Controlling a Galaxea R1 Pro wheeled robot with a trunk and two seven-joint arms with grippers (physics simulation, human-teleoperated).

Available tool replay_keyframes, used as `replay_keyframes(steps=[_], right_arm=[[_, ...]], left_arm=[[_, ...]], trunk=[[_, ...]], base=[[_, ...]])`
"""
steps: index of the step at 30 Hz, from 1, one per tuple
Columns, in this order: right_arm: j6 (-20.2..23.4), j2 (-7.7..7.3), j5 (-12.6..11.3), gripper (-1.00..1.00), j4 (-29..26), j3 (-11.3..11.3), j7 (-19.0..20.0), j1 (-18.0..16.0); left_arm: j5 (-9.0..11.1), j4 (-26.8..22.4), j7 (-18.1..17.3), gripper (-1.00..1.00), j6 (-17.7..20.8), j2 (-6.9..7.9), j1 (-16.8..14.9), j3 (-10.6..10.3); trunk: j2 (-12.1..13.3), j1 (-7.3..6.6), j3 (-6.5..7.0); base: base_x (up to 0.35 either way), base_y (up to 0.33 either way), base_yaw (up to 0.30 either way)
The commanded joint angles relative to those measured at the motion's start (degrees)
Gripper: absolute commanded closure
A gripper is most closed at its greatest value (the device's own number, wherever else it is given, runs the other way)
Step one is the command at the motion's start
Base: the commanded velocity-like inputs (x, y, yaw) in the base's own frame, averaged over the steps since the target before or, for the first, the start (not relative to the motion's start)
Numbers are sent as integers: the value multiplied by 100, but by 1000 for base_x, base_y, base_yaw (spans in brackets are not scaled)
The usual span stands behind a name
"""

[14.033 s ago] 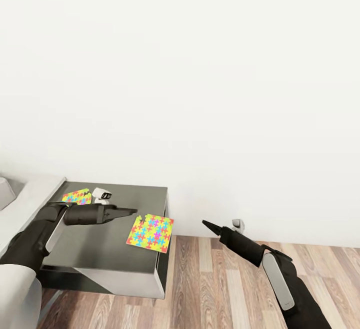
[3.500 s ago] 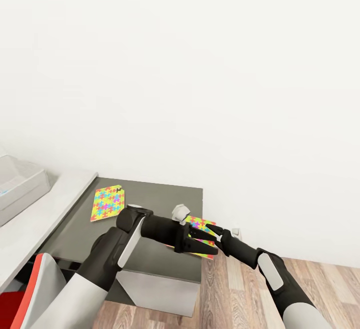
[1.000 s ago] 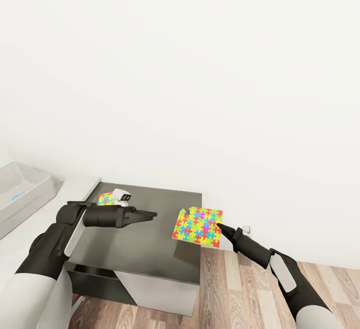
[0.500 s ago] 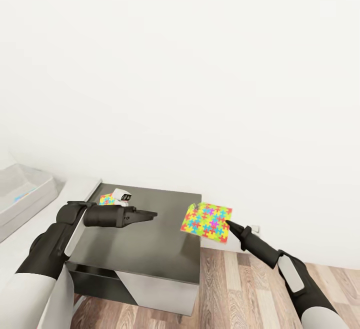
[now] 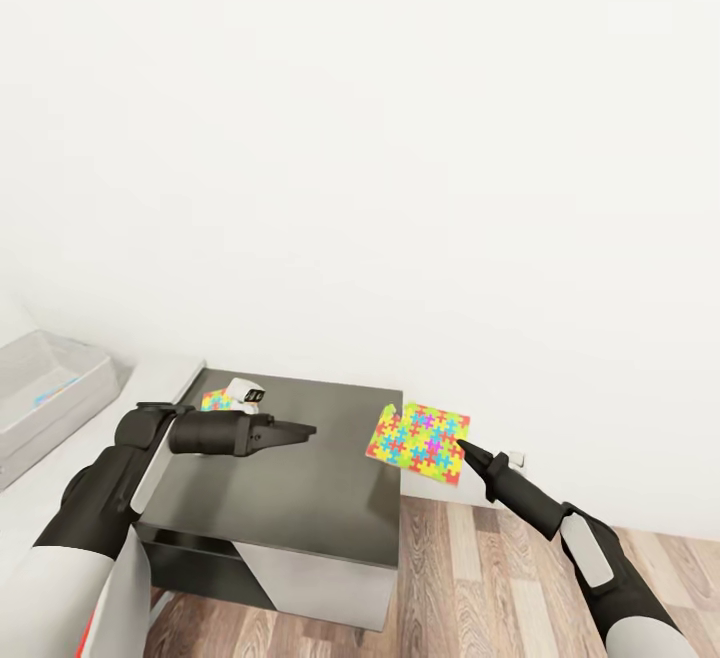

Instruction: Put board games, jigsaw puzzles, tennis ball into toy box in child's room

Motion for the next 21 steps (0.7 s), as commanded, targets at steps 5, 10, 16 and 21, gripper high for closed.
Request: replay_keyframes(steps=[5,10,16,21], right_arm=[[8,-3,17,100,2,-10,346,9],[-1,-3,20,100,1,-10,430,-2],[-2,-10,23,100,2,-21,446,-5],[-2,-11,24,100,2,-27,536,-12]], left_arm=[[14,0,-13,-100,68,14,-5,-4],[13,0,-19,-100,69,19,-5,22],[13,0,-20,-100,77,12,-5,3],[13,0,-20,-100,81,18,-5,21]], trunk=[[195,-108,124],[396,-218,261],[636,-350,426],[837,-460,563]], base=[[0,0,0],[0,0,0],[0,0,0],[0,0,0]])
